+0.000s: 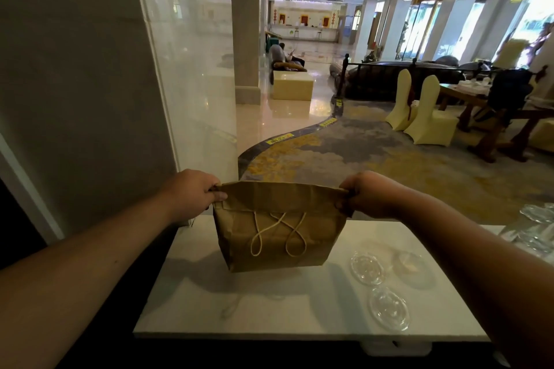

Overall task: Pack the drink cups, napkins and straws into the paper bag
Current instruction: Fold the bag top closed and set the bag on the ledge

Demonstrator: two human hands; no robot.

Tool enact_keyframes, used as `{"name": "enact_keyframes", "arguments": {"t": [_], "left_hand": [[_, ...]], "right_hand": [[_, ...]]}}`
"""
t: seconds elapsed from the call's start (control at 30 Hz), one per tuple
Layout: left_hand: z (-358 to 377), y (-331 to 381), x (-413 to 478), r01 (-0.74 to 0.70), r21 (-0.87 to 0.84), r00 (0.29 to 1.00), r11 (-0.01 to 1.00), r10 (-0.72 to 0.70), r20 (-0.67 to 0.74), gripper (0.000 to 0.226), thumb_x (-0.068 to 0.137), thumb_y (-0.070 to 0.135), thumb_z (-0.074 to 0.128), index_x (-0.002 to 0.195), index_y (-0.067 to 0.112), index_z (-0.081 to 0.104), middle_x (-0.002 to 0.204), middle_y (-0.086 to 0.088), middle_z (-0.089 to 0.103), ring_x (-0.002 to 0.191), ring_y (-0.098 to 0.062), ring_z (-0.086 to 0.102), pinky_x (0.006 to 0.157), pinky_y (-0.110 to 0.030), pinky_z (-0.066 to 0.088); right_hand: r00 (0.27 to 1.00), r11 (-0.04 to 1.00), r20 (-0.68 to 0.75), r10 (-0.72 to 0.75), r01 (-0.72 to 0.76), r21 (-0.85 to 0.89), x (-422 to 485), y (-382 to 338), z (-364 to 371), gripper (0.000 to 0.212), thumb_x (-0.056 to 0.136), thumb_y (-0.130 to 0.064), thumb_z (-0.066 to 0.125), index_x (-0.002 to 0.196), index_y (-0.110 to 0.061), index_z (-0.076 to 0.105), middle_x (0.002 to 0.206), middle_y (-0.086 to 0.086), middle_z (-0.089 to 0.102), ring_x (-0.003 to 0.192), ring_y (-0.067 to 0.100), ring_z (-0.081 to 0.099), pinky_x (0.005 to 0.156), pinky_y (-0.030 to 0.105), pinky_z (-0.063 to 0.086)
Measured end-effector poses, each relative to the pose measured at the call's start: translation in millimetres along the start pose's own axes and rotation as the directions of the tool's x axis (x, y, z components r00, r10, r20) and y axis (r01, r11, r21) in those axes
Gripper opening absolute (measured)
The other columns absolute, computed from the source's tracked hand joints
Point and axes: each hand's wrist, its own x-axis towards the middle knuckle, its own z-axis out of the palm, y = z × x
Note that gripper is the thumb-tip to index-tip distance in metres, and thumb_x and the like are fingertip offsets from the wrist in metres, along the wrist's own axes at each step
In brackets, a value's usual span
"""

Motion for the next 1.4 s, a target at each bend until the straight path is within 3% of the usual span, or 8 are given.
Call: {"name": "enact_keyframes", "arguments": {"t": [0.1,0.33,0.57,0.77,1.07,1.4], "left_hand": [[6,-5,6,0.0,0.024,1.0,1.0,0.0,0.012,0.022,0.098,0.039,0.062,0.079,0.028,0.065,0.078,0.001,0.068,0.078,-0.021,0.065,0.076,-0.042,0.058],[21,-17,17,0.011,0.037,0.999,0.999,-0.013,0.038,0.03,0.098,0.036,0.063,0.069,0.032,0.057,0.072,0.004,0.065,0.072,-0.016,0.062,0.061,-0.03,0.045],[25,-23,18,0.01,0.038,0.999,0.999,-0.011,0.034,0.024,0.096,0.038,0.065,0.086,0.018,0.072,0.077,-0.004,0.071,0.073,-0.021,0.066,0.073,-0.044,0.059],[30,-28,21,0.001,0.044,0.999,0.999,-0.003,0.034,0.021,0.095,0.04,0.066,0.087,0.022,0.072,0.076,-0.001,0.071,0.073,-0.02,0.067,0.073,-0.044,0.06],[37,-29,18,0.011,0.046,0.999,0.999,-0.013,0.041,0.02,0.096,0.039,0.066,0.087,0.022,0.072,0.077,0.0,0.071,0.074,-0.019,0.066,0.073,-0.04,0.057],[41,-33,18,0.047,-0.031,0.997,0.998,-0.045,0.066,0.021,0.095,0.043,0.065,0.087,0.023,0.068,0.082,0.0,0.07,0.079,-0.019,0.067,0.077,-0.043,0.058]], "right_hand": [[1.0,1.0,0.016,0.004,-0.004,0.005,6,1,4,0.009,0.092,-0.021,0.071,0.085,-0.025,0.076,0.085,-0.005,0.073,0.084,0.011,0.066,0.077,0.029,0.053],[0.999,1.0,0.044,0.001,-0.001,-0.006,13,1,15,0.017,0.092,-0.02,0.07,0.077,-0.027,0.072,0.081,-0.005,0.073,0.082,0.011,0.067,0.07,0.025,0.049],[0.998,1.0,0.058,-0.012,0.012,-0.01,18,2,21,0.019,0.093,-0.021,0.07,0.076,-0.029,0.071,0.08,-0.005,0.072,0.08,0.01,0.066,0.067,0.025,0.047],[0.997,1.0,0.071,-0.007,0.007,-0.001,21,5,26,0.012,0.094,-0.021,0.069,0.084,-0.025,0.074,0.085,-0.005,0.074,0.085,0.011,0.067,0.08,0.031,0.054],[0.996,1.0,0.088,-0.021,0.02,0.014,20,8,32,0.022,0.095,-0.018,0.068,0.077,-0.031,0.069,0.083,-0.008,0.071,0.082,0.007,0.066,0.071,0.024,0.047],[0.998,1.0,0.07,-0.009,0.007,0.026,18,9,37,0.008,0.094,-0.021,0.068,0.09,-0.021,0.074,0.085,-0.004,0.073,0.082,0.01,0.068,0.072,0.026,0.053]]}}
